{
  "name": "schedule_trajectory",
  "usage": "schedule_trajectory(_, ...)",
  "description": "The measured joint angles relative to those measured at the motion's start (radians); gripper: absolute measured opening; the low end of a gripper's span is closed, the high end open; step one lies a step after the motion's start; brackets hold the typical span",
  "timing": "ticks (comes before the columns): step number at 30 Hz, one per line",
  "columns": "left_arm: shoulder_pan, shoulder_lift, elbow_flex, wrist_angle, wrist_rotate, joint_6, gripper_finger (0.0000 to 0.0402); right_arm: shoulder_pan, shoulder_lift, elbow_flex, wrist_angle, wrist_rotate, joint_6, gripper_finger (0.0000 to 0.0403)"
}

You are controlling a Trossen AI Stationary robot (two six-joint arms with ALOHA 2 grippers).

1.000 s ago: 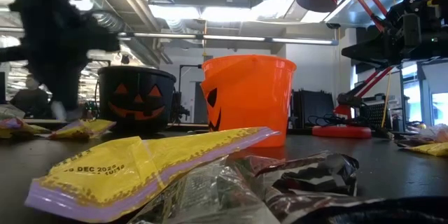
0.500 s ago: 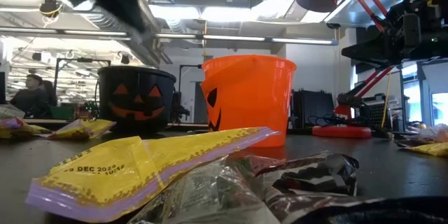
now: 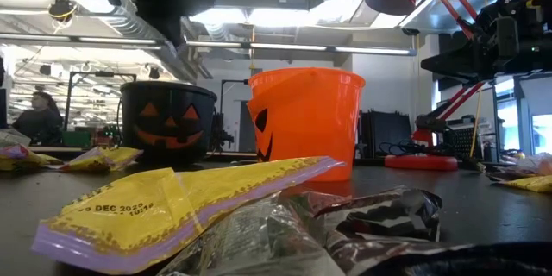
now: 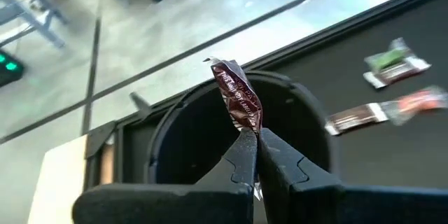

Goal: Sort candy
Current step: Put the brown chocolate bar into the black bucket, then put the blue gummy into the orange bucket

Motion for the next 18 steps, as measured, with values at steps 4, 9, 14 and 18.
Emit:
schedule_trajectory(4,0.072,0.000,0.000,0.001,0.035,0.053,0.0000,0.000,0.000,0.000,0.000,0.000,0.000,0.0028)
schedule_trajectory(9,0.136,0.000,0.000,0.005,0.089,0.102,0.0003,0.000,0.000,0.000,0.000,0.000,0.000,0.0028)
schedule_trajectory(14,0.165,0.000,0.000,0.015,0.119,0.153,0.0046,0.000,0.000,0.000,0.000,0.000,0.000,0.0028)
schedule_trajectory(18,0.168,0.000,0.000,0.015,0.127,0.170,0.0093,0.000,0.000,0.000,0.000,0.000,0.000,0.0028)
